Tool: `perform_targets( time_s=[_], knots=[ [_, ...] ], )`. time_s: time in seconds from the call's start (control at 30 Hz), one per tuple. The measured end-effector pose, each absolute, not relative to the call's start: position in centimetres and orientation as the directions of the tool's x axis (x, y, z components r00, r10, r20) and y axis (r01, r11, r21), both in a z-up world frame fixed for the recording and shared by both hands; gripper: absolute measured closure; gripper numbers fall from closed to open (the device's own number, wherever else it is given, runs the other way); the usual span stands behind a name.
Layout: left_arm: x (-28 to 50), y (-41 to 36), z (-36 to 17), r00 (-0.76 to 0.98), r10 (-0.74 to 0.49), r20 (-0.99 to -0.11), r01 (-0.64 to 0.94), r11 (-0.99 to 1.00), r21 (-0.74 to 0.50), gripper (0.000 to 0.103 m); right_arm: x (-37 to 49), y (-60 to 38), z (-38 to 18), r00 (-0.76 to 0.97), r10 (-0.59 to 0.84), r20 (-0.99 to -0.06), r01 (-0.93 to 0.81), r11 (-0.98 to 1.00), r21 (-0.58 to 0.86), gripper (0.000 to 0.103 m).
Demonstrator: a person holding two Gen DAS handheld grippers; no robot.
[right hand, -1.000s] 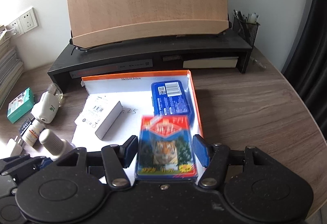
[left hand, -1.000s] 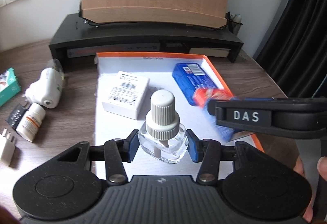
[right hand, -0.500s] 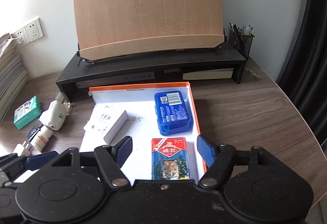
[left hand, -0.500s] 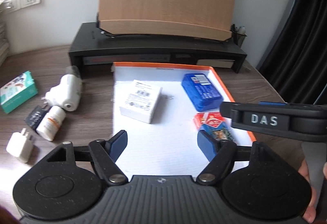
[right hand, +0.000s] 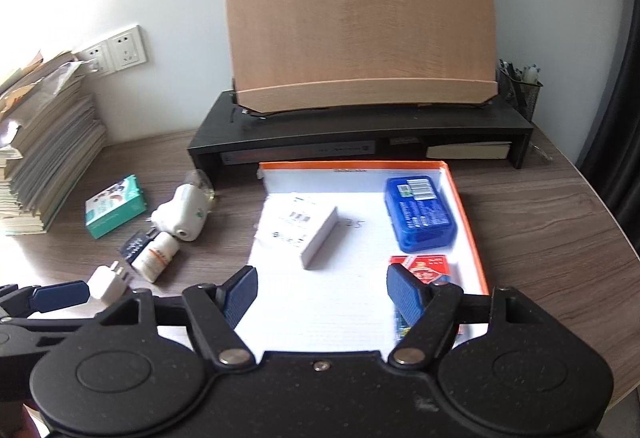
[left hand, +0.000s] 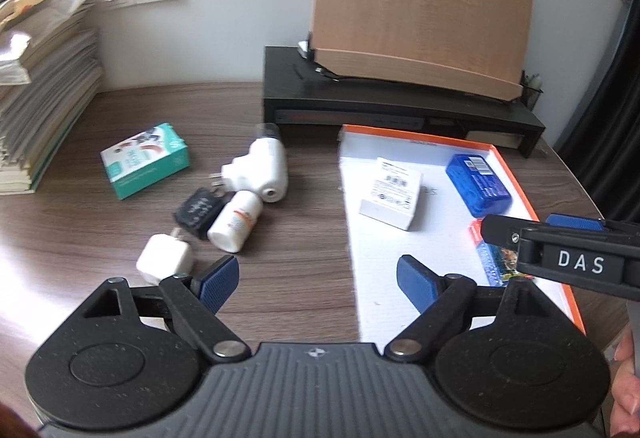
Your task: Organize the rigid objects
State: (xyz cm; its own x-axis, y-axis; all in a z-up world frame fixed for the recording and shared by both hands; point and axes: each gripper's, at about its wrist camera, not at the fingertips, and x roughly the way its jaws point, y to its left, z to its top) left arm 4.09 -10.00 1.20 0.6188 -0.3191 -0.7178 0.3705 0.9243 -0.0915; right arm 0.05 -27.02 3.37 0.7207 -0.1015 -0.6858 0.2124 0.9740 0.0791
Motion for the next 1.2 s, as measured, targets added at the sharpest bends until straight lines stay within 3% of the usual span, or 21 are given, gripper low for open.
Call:
perform_targets(
  time_s=[0.93, 1.2],
  knots=[
    [6.5, -0.6, -0.8, 0.651, -0.226, -0.725, 0.251, 0.965, -0.075, 0.015, 1.4, -19.0, 2.9, 0.71, -0.035, -0.704, 0.105, 0.993, 0.056, 0.017],
    [9.7, 0.2, -3.9, 0.624, -0.232, -0.746, 0.282, 0.957, -0.063, 0.022, 2.0, -18.9, 1.6, 0.684, -0.043, -0.728, 0.119, 0.992, 0.053, 0.017]
  ],
)
